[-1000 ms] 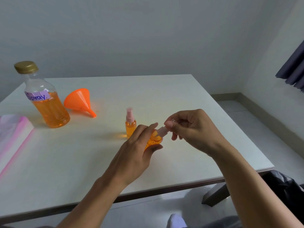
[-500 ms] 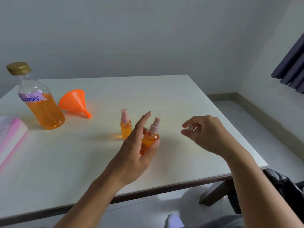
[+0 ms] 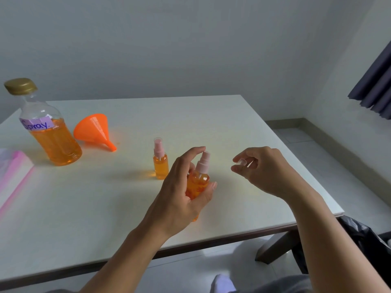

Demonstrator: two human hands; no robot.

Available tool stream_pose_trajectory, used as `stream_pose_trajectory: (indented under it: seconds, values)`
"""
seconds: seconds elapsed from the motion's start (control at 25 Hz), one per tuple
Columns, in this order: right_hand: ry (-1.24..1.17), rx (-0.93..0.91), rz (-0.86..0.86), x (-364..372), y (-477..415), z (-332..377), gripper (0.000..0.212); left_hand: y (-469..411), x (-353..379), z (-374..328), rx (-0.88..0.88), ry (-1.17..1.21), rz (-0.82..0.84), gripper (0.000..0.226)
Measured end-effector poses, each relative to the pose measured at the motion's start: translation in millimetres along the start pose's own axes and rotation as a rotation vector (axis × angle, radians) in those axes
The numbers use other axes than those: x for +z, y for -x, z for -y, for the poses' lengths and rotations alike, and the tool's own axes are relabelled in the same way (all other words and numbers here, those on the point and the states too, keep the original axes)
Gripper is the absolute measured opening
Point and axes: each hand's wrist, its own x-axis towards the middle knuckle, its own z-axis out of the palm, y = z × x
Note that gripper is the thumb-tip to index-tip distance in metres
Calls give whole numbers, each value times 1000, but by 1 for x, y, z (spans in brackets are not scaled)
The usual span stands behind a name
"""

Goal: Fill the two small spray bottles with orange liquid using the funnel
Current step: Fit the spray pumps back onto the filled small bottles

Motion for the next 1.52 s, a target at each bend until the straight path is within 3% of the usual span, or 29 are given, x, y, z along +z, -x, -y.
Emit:
stream_pose_trajectory:
  seconds: [0.16, 0.36, 0.48, 0.64, 0.72, 0.88, 1.12, 1.28, 1.52]
  values:
    - [9, -17, 0, 1, -1, 0, 18, 1, 4, 1, -13, 43, -37, 64]
    - [8, -16, 1, 1, 0, -1, 18, 1, 6, 2, -56, 86, 8, 44]
    - [4, -14, 1, 1, 0, -1, 17, 2, 10, 2, -68, 144, 62, 46]
    - [4, -22, 1, 1, 0, -1, 18, -1, 10, -3, -74, 203, -42, 64]
    - [7, -22, 1, 1, 0, -2, 18, -4, 10, -2, -94, 182, -92, 67]
    - [0, -18, -3, -1, 0, -3, 18, -6, 7, -4, -79, 89, -158, 50]
    - [-10, -17, -3, -1, 0, -2, 17, -7, 10, -1, -50, 9, -72, 52]
    - [-9, -16, -8, -2, 1, -3, 18, -7, 9, -9, 8, -136, -114, 50]
    - [-7, -21, -26, -6, 1, -5, 19, -10, 9, 0, -17, -132, -82, 53]
